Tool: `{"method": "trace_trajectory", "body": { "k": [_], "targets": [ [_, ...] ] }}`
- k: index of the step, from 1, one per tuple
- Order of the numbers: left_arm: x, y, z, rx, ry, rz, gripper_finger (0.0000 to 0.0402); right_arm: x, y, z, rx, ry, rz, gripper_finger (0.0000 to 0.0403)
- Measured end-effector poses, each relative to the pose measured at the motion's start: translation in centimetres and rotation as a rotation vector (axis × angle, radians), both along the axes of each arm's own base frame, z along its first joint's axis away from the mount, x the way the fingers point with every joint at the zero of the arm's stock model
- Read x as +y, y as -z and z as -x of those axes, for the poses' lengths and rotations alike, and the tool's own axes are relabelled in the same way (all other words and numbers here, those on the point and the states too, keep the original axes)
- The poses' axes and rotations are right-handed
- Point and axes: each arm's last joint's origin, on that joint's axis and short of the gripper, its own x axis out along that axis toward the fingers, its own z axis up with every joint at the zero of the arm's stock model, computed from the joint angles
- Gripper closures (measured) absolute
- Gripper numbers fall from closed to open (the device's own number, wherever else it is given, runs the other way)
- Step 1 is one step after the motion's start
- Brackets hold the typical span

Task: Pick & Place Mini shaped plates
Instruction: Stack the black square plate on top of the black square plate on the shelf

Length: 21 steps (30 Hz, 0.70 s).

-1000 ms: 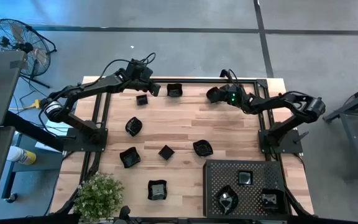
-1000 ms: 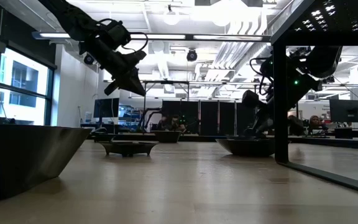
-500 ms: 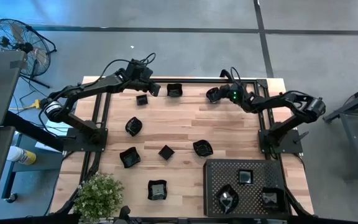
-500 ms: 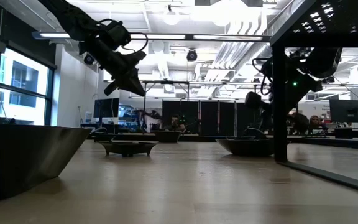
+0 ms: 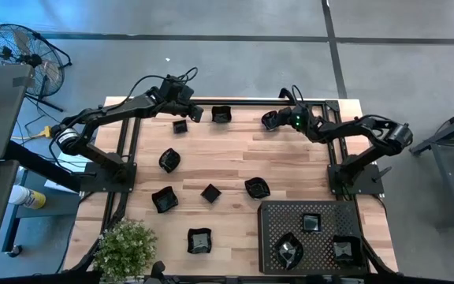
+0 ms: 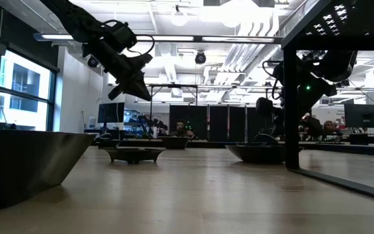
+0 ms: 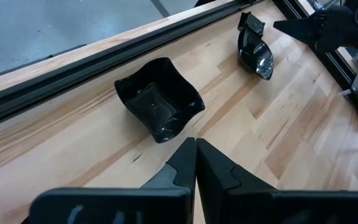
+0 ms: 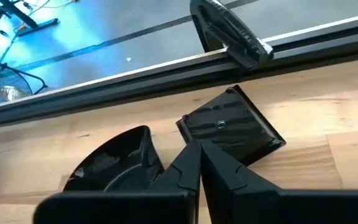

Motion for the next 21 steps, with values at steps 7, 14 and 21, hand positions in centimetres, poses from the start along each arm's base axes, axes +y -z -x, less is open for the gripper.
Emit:
{"method": "trace_trajectory", "body": {
  "k": [7, 14, 21],
  "targets": [
    [0.0, 0.01, 0.0, 0.006, 0.01, -0.012, 0.0396, -0.6, -0.12, 0.48, -0.017, 0.023, 0.007, 0.0401],
    [0.0, 0.01, 0.01, 0.007, 0.01, -0.014, 0.0396, -0.55, -0.11, 0.4, -0.026, -0.008, -0.004, 0.0402],
    [-0.04, 0.08, 0.05, 0.015, 0.01, -0.007, 0.0396, 0.11, -0.03, -0.35, -0.018, -0.162, -0.03, 0.0402]
  ]
}}
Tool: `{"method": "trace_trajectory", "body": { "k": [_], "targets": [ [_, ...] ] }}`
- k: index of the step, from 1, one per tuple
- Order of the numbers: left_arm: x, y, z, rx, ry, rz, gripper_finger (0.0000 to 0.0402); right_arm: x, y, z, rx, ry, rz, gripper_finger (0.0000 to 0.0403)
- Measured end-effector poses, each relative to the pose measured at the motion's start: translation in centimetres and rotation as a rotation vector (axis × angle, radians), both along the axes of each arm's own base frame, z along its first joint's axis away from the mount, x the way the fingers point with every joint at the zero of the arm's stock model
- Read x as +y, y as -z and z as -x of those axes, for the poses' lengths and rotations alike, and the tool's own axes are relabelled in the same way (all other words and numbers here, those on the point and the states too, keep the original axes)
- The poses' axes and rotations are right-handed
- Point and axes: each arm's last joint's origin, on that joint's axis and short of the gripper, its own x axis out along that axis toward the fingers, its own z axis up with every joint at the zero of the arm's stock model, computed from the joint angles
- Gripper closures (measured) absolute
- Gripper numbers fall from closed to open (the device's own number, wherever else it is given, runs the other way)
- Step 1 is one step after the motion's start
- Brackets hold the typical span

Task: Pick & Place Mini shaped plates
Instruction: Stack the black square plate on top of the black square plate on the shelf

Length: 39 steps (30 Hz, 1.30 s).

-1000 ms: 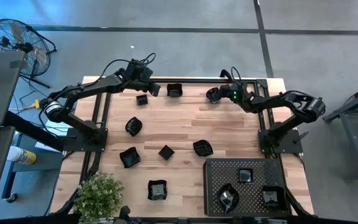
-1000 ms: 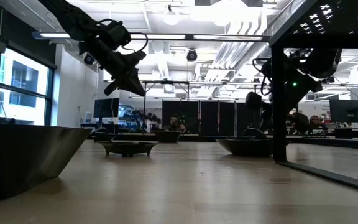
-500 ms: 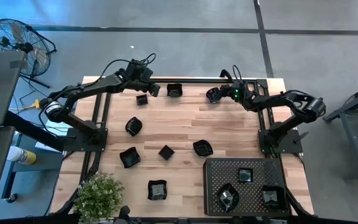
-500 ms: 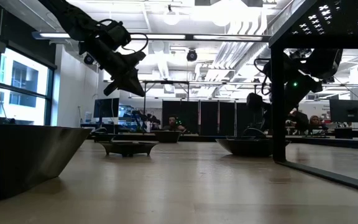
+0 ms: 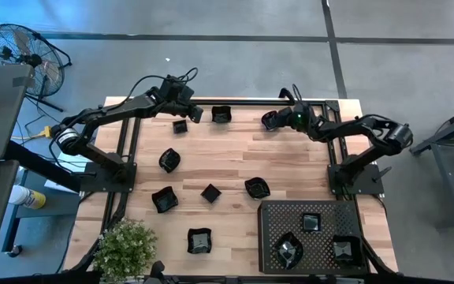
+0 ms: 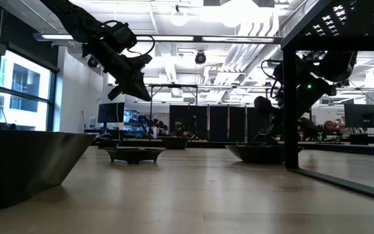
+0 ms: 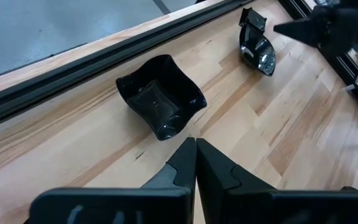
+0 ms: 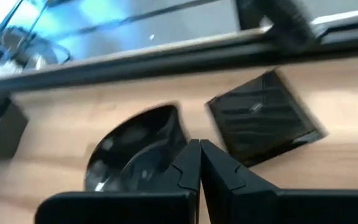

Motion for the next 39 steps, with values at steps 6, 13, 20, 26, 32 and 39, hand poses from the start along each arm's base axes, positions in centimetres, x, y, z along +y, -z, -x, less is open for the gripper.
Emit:
{"method": "trace_trajectory", "body": {
  "k": [6, 13, 20, 26, 32, 39],
  "targets": [
    [0.0, 0.0, 0.0, 0.0, -0.001, -0.001, 0.0396, -0.2, 0.3, -0.4, -0.017, 0.11, -0.013, 0.0402],
    [0.0, 0.0, 0.0, -0.001, -0.002, 0.002, 0.0396, -2.5, 0.1, -1.9, 0.024, 0.136, -0.061, 0.0403],
    [-0.1, 0.2, 0.1, 0.018, -0.007, 0.029, 0.0396, -2.7, -0.7, -1.8, 0.121, 0.112, -0.007, 0.0403],
    [-0.1, 0.3, 0.2, 0.022, -0.007, 0.032, 0.0396, -3.6, 0.0, -1.4, 0.146, 0.126, 0.02, 0.0403],
    [-0.1, 0.3, 0.2, 0.021, -0.006, 0.031, 0.0396, -4.4, 1.1, -0.9, 0.18, 0.169, 0.003, 0.0403],
    [-0.1, 0.3, 0.2, 0.023, -0.003, 0.028, 0.0396, -4.9, 0.8, -1.2, 0.198, 0.094, -0.08, 0.0403]
  ]
}}
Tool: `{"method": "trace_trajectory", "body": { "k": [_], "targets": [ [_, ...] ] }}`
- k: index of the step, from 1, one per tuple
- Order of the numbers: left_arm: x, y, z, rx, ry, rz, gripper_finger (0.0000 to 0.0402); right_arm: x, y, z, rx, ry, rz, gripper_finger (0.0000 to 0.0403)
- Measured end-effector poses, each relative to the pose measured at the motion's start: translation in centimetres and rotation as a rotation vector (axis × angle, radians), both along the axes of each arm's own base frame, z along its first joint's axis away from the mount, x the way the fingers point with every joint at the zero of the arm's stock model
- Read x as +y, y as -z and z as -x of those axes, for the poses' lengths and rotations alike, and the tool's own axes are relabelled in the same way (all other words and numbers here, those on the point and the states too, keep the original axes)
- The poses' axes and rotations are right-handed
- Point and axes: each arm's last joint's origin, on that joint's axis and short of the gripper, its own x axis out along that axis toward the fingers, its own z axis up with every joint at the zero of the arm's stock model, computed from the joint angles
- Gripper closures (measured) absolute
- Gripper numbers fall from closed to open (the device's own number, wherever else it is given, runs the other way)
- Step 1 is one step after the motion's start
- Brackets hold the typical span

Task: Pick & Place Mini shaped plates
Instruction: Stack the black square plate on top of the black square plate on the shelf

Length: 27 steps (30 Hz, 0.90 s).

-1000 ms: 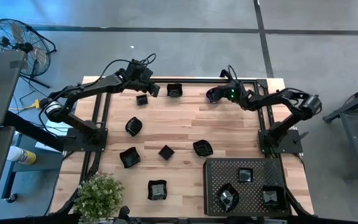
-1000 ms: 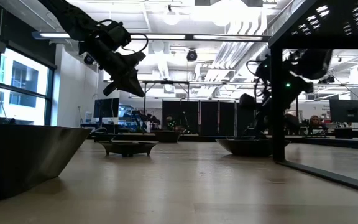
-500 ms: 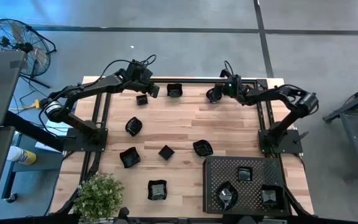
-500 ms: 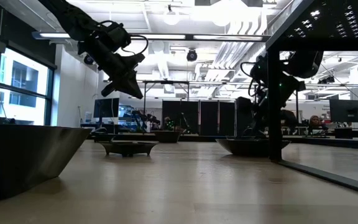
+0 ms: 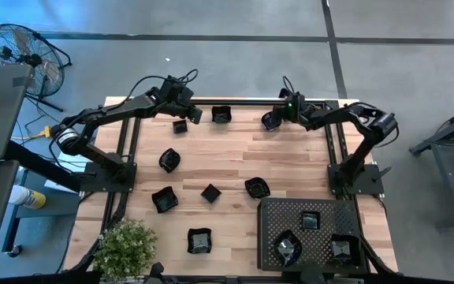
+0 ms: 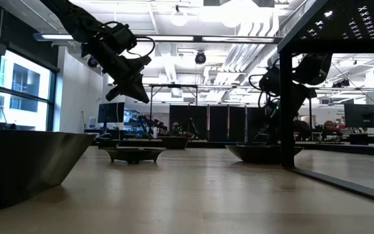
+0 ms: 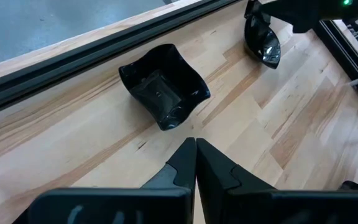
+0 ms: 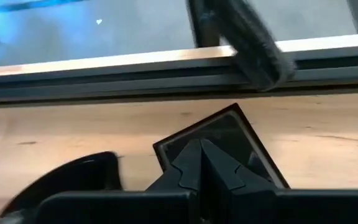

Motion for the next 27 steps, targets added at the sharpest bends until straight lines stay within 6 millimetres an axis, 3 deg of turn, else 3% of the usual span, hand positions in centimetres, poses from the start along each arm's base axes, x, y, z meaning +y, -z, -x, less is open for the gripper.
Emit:
{"method": "trace_trajectory", "body": {
  "k": [11, 21, 27],
  "targets": [
    [0.0, 0.1, 0.0, 0.009, 0.004, 0.001, 0.0396, 1.1, -0.8, 0.4, -0.007, -0.084, -0.168, 0.0403],
    [-0.1, 0.1, 0.1, 0.021, 0.019, -0.013, 0.0396, 4.4, -3.3, 1.9, 0.085, -0.135, -0.32, 0.0403],
    [-0.3, 0.1, -0.1, 0.023, 0.027, -0.018, 0.0396, 6.0, -4.6, 1.3, 0.07, -0.312, -0.328, 0.0402]
  ]
}}
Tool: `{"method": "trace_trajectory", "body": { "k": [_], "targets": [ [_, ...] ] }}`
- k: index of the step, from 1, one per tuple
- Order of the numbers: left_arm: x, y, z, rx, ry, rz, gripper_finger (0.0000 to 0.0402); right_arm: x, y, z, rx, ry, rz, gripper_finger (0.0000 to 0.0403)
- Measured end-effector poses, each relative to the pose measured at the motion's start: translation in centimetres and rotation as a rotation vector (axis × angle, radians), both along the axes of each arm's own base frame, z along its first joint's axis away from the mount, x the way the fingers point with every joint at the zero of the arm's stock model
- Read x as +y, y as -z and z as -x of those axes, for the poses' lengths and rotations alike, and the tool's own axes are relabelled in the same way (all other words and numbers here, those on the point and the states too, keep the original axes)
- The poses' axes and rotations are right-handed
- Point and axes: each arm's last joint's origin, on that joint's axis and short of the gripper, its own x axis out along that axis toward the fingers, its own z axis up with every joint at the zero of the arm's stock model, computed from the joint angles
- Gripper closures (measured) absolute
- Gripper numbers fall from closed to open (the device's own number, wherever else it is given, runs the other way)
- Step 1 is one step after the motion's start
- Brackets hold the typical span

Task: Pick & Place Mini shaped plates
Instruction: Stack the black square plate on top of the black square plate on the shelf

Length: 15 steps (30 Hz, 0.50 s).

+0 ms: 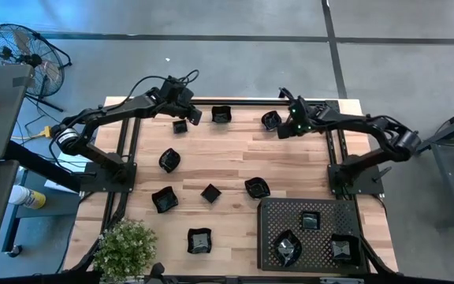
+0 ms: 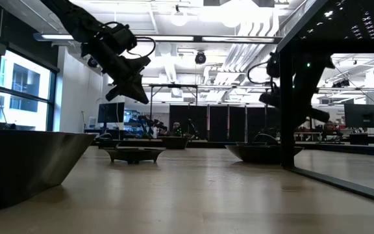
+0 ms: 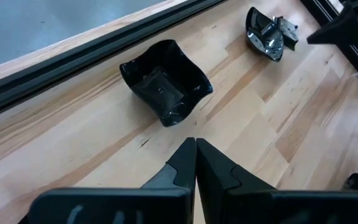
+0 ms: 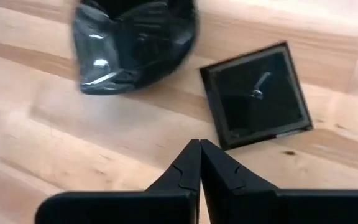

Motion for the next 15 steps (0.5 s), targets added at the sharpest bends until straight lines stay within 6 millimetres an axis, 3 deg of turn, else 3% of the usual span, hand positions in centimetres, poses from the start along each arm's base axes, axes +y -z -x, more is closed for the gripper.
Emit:
{"method": "trace_trajectory", "body": {
  "k": [5, 15],
  "targets": [
    [-1.0, 0.0, -0.8, 0.019, 0.048, -0.034, 0.0396, -0.1, -0.7, 0.3, -0.003, -0.067, 0.039, 0.0356],
    [-3.2, 0.0, -2.4, 0.031, 0.118, -0.053, 0.0396, -1.1, 0.9, 0.7, 0.081, -0.123, 0.024, 0.0133]
  ]
}}
